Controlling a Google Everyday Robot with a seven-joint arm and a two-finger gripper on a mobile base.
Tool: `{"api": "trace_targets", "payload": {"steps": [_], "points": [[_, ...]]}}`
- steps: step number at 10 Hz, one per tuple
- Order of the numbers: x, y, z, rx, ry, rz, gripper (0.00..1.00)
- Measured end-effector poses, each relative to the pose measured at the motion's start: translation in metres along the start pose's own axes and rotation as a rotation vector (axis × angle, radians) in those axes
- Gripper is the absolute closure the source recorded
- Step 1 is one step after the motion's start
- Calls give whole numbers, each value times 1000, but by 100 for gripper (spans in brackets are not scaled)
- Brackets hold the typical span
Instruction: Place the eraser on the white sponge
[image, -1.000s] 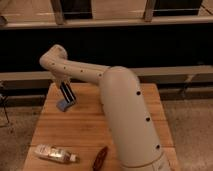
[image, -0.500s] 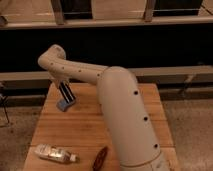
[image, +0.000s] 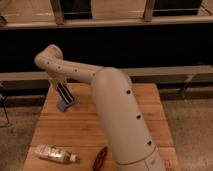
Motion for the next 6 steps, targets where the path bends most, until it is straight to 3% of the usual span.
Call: {"api": "trace_targets", "payload": {"steps": [2, 6], "points": [[-1, -5, 8, 10, -31, -30, 20], [-5, -11, 21, 17, -103, -78, 20]]}}
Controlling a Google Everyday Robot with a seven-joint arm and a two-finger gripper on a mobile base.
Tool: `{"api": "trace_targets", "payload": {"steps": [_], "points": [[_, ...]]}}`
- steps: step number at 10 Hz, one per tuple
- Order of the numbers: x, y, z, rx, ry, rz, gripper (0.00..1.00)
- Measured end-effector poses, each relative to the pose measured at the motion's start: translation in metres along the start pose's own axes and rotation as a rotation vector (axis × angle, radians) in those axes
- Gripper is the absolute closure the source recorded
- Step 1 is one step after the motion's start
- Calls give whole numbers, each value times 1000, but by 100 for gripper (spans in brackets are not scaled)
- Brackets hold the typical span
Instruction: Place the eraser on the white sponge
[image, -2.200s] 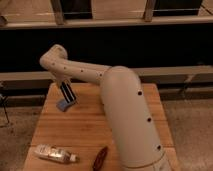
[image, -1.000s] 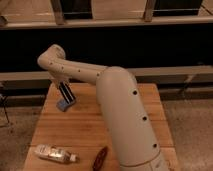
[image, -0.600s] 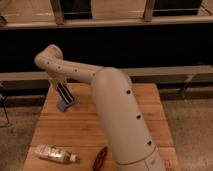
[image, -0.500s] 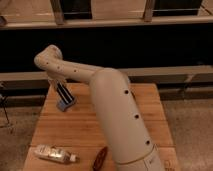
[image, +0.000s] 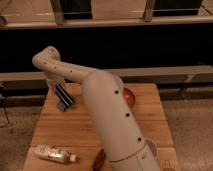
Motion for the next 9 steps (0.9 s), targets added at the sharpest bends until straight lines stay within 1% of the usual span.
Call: {"api": "trace_targets", "payload": {"steps": [1, 3, 4, 6, 7, 9], "points": [[-1, -1, 2, 1, -13, -6, 20], [-2, -1, 5, 8, -25, -10, 20], [-4, 2, 5, 18, -24, -1, 20], [-10, 13, -2, 49, 14, 46, 20], [-12, 19, -3, 46, 17, 55, 20], [-7, 12, -1, 36, 5, 26, 20]]}}
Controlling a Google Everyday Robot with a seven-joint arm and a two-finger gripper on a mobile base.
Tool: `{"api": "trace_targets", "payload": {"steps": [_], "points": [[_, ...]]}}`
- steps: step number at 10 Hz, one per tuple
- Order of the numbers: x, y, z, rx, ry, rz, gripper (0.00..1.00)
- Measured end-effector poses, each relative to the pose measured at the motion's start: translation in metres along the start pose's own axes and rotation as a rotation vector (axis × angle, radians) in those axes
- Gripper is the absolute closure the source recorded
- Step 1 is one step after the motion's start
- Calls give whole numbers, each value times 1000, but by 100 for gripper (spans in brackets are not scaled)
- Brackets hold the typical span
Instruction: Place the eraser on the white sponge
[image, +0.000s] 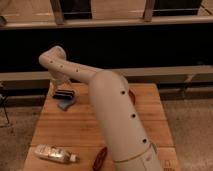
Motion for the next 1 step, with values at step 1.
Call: {"api": "trace_targets", "payload": {"steps": [1], "points": [[4, -5, 2, -6, -8, -6, 20]]}}
